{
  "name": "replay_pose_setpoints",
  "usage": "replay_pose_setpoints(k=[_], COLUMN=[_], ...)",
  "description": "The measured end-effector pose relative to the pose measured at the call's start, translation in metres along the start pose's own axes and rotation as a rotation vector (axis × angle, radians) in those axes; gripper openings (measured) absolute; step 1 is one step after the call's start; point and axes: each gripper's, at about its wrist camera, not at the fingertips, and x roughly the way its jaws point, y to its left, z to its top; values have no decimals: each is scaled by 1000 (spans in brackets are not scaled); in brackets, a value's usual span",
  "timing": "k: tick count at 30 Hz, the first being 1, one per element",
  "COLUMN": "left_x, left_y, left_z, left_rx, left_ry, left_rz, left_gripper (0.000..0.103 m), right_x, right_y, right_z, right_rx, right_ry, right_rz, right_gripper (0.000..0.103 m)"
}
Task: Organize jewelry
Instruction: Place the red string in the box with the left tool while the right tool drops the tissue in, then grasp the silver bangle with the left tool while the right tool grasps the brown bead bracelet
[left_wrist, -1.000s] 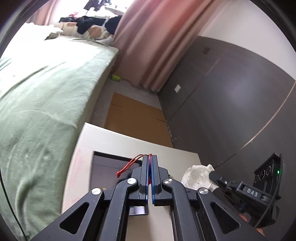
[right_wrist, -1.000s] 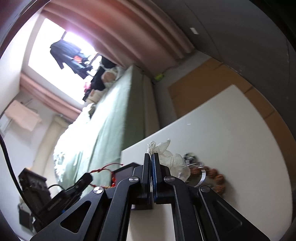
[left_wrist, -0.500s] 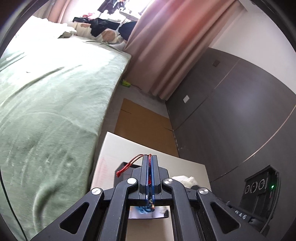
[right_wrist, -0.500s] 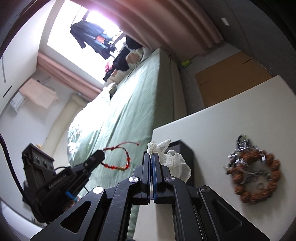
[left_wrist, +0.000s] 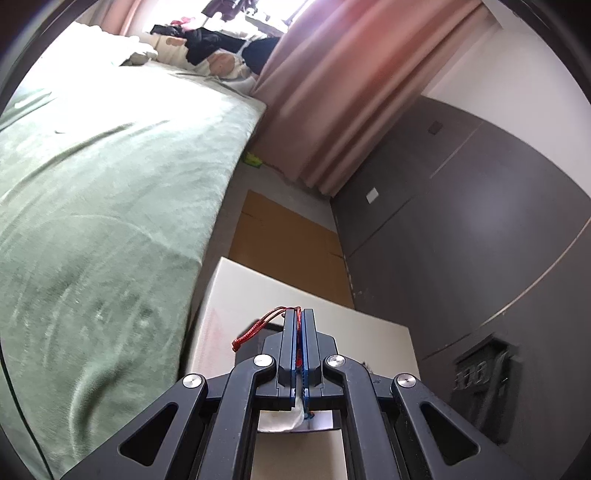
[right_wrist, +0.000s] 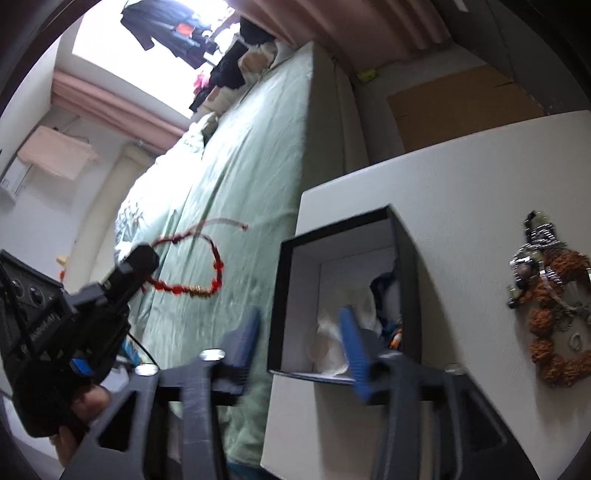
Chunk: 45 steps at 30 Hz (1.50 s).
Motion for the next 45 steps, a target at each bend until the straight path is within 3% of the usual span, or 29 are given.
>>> replay_pose_setpoints(k=[2, 11, 16, 17, 18, 19, 21, 22, 35, 45], left_x=[6, 29, 42, 46, 49, 51, 49, 47, 64, 99], left_y=[-4, -26, -32, -30, -28, -26, -26, -29, -72, -114], left_z=[-4, -24, -29, -29, -29, -29, -30, -30, -48, -82], left_rx=[15, 64, 89, 78, 62, 47, 44, 53, 145, 252], left_ry=[19, 115, 162, 181, 196, 198, 173, 154, 161, 240], left_rz=[-2, -21, 68, 76, 81, 83, 76, 75, 21, -5], left_gripper=[1, 1, 5, 9, 25, 47, 69, 71, 71, 71], right_x=[-13, -69, -91, -93, -96, -101, -112, -117, -156, -167], right_y=[-5, -37, -48, -49, -50, -53, -60, -62, -89, -114], right_z=[4, 10, 11, 12, 14, 14, 14, 15, 14, 10], right_rx=[11, 93, 119, 121, 122, 126, 132, 134, 178, 254], right_ry=[-34, -149, -178, -181, -187, -198, -214, -224, -280, -281], right_rz=[2, -43, -63, -68, -72, -75, -76, -77, -120, -156], right_gripper=[64, 65, 65, 65, 65, 65, 65, 65, 65, 65])
